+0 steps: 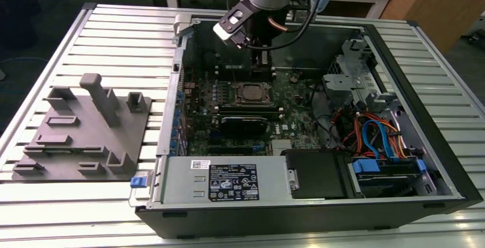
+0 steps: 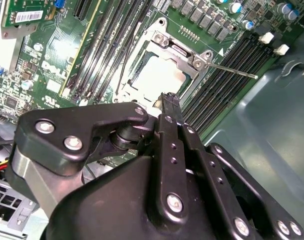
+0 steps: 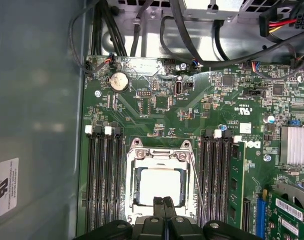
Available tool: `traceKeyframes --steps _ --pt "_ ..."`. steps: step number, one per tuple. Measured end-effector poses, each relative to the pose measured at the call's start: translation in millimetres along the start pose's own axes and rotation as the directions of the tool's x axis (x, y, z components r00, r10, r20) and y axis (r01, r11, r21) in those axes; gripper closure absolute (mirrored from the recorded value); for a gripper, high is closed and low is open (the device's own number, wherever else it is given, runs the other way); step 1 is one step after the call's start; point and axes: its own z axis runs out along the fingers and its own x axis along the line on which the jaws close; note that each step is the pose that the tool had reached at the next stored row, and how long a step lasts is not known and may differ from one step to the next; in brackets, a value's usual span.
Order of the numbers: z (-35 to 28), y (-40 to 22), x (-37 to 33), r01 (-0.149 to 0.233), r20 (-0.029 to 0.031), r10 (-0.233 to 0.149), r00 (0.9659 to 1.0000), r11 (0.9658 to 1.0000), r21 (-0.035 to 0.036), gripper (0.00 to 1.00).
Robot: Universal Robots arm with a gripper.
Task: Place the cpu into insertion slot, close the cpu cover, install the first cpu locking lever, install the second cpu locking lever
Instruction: 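Install the first cpu locking lever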
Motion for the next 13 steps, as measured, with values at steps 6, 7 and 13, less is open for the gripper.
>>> traceKeyframes --steps 6,7,13 --pt "0.0 0.0 0.0 0.055 -0.0004 -0.055 0.9985 0.9985 -0.0002 0.89" --pt "0.0 0.0 0.0 0.065 -0.0004 -0.065 0.9979 0.9979 -0.0002 0.89" --pt "0.0 0.0 0.0 0.100 -0.0004 -0.100 0.9950 0.9950 -0.0004 0.89"
